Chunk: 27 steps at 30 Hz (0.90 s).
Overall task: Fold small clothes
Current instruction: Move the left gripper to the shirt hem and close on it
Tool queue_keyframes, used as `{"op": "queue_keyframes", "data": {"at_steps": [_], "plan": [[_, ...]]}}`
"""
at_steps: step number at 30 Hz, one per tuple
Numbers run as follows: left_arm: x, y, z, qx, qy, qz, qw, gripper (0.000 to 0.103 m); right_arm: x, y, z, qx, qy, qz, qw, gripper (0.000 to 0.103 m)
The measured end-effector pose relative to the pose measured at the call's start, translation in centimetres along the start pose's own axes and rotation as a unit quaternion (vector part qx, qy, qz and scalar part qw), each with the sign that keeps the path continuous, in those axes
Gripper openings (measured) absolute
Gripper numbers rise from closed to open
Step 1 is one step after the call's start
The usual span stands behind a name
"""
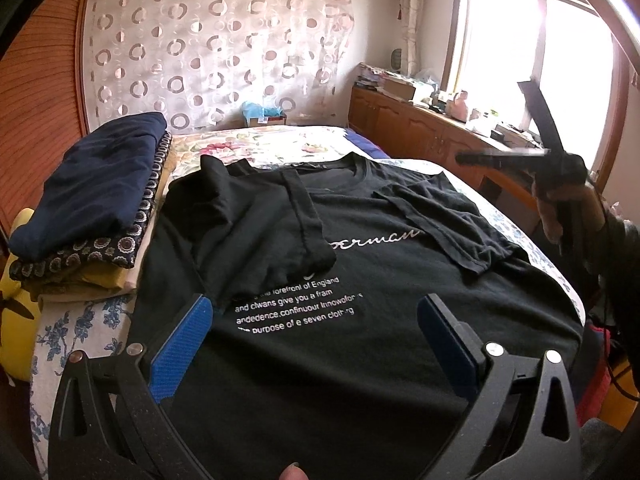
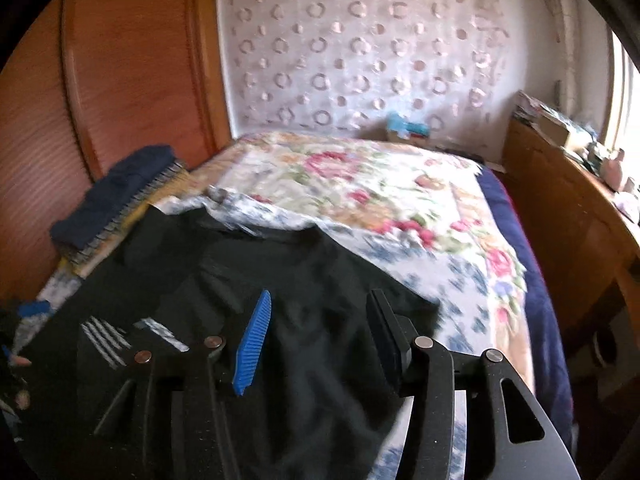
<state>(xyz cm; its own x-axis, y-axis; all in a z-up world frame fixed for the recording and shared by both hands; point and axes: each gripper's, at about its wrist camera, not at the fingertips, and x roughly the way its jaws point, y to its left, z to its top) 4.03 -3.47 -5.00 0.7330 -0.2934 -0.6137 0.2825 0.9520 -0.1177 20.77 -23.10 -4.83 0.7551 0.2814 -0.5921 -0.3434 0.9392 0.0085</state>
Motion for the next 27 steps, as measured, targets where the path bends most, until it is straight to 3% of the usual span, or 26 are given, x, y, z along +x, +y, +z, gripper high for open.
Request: {"op": "queue_keyframes", "data": {"at_steps": [7, 16, 21, 27], "plan": [[0.4, 1.8, 0.8, 0.002, 0.003, 0.024, 0.9997, 0.103, 4.9, -2.9, -4.0, 0.041, 0.080, -0.049, 0.995, 0.051], [1.1, 5.9, 3.1, 0.008, 0.010, 0.054, 0.9984, 0.102, 7.3, -2.0, -5.2, 0.047, 0.096, -0.052, 0.993, 0.051], [2.1, 7.7, 5.2, 0.013, 0.019, 0.061, 0.9978, 0.089, 6.1, -4.0, -5.5, 0.044, 0.081, -0.054, 0.994, 0.051], [5.0, 8.5, 8.2, 0.037, 0.046, 0.077, 0.9953, 0.063, 6.1, -4.0, -5.7, 0.043, 0.081, -0.055, 0.994, 0.051]]}}
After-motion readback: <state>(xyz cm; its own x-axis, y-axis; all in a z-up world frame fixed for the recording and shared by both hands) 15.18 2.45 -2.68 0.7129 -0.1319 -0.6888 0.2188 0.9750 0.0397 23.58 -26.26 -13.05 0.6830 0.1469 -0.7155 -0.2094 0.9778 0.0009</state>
